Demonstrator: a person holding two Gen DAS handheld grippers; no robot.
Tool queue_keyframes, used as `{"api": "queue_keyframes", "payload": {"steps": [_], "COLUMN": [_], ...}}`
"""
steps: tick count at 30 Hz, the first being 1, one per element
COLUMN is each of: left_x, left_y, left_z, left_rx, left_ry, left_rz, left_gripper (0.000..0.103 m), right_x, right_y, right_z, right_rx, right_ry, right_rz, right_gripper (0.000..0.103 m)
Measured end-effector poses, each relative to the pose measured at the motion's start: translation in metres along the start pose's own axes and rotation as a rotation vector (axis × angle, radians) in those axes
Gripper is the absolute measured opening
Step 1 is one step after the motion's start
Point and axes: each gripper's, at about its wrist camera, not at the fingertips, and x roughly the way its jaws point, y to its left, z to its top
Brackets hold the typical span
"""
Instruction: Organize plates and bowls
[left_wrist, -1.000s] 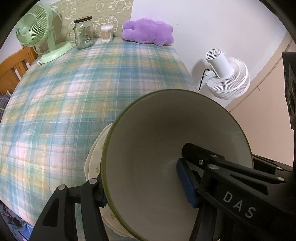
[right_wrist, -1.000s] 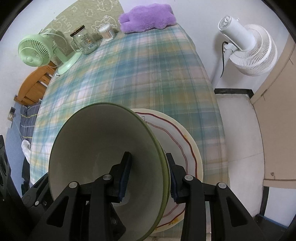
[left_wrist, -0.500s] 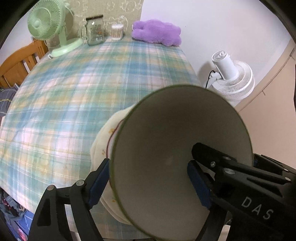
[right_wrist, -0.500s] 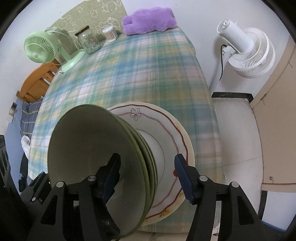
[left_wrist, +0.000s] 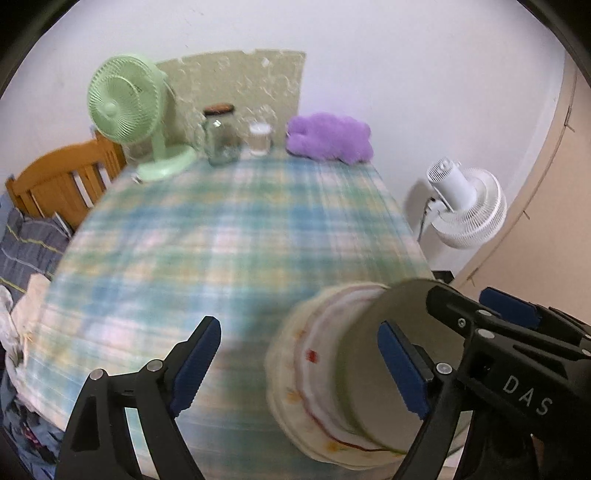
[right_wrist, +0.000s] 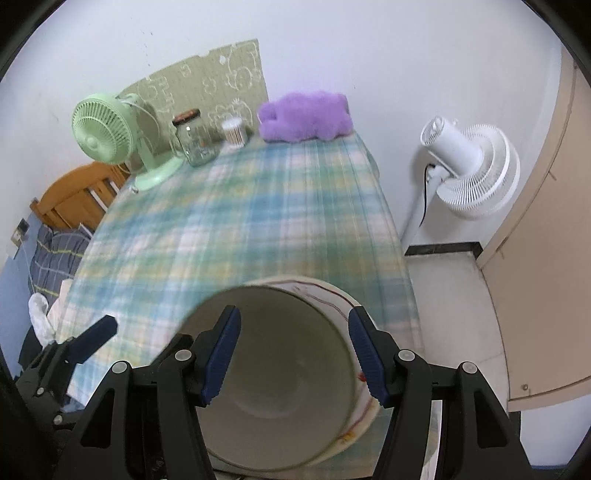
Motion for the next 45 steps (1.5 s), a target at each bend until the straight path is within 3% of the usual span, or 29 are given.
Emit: {"api": "queue_keyframes", "payload": {"steps": [8, 17, 23, 32, 37, 45], "left_x": [-0.022, -0.026, -0.026, -0.031, -0.051, -0.071], "left_y": [0.066, 0.143, 0.176, 0.192, 0.188, 0.179], "left_z": [0.003, -0.010, -0.032, -0.076, -0.095, -0.106], "left_rx": [0.030, 0.057, 0.047, -0.023, -0.010, -0.004], "left_ry": [-0.097, -0.145, -0.153, -0.180, -0.205, -0.242], "left_rz": [0.048, 0.069, 0.105, 0.110, 0.098, 0.094], "left_gripper": [0.094, 0.102, 0.103, 0.103, 0.103, 0.103], "right_x": [-0.006, 0.000, 0.005, 0.004, -0.010, -0.032], "right_y": [0.064, 0.131, 0.157, 0.161, 0.158, 0.155], "right_z": [-0.001, -0.022, -0.045, -0.091, -0.113, -0.129], "right_rx": [0.000, 0.005, -0.022, -0.043, -0.028, -0.039], "right_ry": [-0.100, -0.187, -0.206, -0.239, -0.253, -0.291], "right_rz": [-0.008, -0.049, -0.063, -0.076, -0.069, -0.070], "right_gripper": [0.064, 0.065, 0.074, 0.080, 0.080, 0.080]}}
